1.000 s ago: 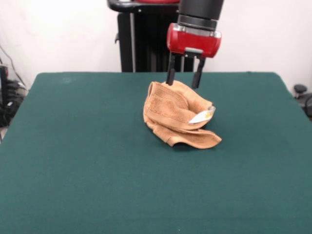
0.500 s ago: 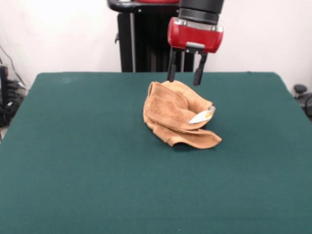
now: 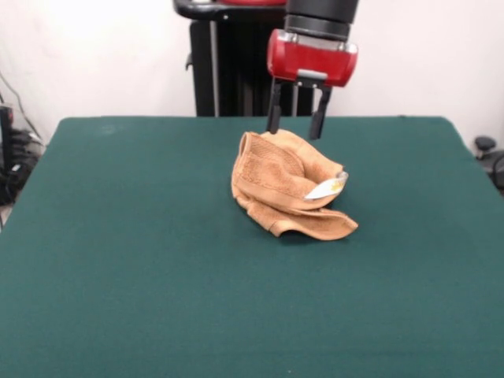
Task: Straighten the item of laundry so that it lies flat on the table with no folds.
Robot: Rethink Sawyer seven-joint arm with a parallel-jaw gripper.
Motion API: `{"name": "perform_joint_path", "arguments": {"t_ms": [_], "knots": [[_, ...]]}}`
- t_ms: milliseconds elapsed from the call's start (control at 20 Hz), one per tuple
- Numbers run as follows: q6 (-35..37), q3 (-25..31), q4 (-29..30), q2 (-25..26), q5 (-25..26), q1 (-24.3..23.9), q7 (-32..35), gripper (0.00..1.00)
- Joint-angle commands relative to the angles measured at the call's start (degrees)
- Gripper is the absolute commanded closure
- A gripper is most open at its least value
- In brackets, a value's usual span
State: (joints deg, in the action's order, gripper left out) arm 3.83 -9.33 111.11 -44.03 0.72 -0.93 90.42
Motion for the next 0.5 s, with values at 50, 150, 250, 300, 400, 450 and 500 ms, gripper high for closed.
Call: {"name": "perform_joint_path", "arguments": {"t_ms": [50,150,250,300,400,450,500], "knots": [[-1.9,9.41,-1.64,1.72,0.24,-2.19,9.02,0.0],[-2.44,11.04,-1.5,2.17,0.47,-3.02,8.98,0.0],[-2.81,12.92,-1.2,2.33,1.17,-4.24,8.45,0.0],[-3.21,13.85,-0.93,2.39,1.46,-4.84,8.4,0.0],[-4.33,15.81,-0.33,2.7,1.98,-6.16,8.59,0.0],[-4.96,16.77,-0.06,2.89,2.17,-6.73,8.77,0.0],[-5.69,17.22,0.16,2.83,2.51,-7.05,8.9,0.0]]}}
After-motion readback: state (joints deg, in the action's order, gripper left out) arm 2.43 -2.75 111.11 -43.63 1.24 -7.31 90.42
